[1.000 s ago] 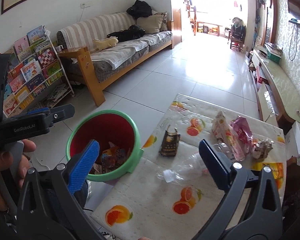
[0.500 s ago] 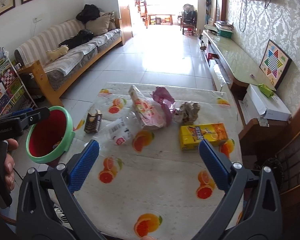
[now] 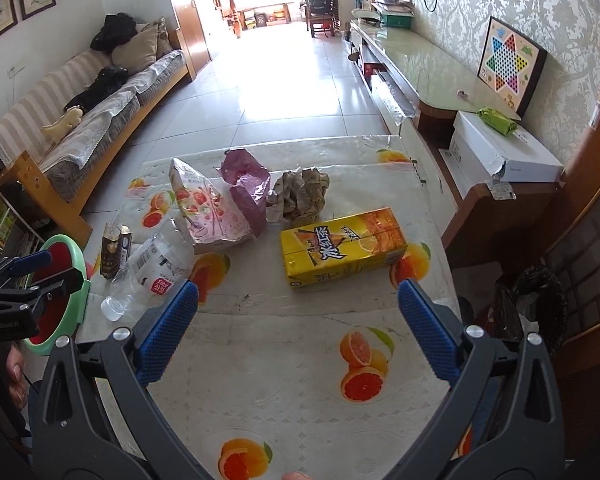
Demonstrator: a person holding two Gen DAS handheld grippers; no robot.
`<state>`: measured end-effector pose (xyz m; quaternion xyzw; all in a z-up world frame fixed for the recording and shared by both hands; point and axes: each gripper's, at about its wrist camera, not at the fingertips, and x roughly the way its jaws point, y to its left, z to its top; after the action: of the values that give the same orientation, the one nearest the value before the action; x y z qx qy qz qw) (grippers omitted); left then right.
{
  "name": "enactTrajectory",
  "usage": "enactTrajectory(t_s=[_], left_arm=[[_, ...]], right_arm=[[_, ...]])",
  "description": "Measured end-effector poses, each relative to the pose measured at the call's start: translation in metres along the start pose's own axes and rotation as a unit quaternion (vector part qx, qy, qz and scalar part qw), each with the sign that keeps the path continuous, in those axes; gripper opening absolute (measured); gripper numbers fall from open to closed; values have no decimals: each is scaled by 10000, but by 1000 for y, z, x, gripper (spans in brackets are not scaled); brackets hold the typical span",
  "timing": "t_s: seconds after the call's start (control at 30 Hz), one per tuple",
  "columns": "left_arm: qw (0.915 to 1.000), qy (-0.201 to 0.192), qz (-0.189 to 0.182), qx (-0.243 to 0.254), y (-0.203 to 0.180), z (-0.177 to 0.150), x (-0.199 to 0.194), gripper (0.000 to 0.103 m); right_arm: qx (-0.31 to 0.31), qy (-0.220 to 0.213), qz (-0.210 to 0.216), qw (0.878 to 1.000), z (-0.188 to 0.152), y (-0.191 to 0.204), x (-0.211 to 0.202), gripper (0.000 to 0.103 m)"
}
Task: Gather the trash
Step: 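Move both open tools back over the table toward the bottle and carton, then grasp the clear plastic bottle with the left tool while the right tool grasps the yellow iced-tea carton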
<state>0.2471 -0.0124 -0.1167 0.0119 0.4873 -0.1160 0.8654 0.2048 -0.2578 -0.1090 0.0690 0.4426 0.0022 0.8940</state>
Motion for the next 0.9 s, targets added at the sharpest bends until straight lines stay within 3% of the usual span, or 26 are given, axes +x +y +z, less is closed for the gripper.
enactTrajectory(t_s=[0.33,0.57,0.7,0.9], left_arm=[[9995,293,17,142,2,8,48,95],[9988,475,-13,120,10,7,74,95],[9986,521,2,46,16,7,85,95],[9979,643,15,10,20,8,105,95]], right_arm=[[657,216,-329,9971,19,-7,62,98],[1299,524,-544,9886,28,-20,110,98],[1448,660,-701,9848,28,-24,133,98],[1320,529,-1086,9839,34,-20,144,98]])
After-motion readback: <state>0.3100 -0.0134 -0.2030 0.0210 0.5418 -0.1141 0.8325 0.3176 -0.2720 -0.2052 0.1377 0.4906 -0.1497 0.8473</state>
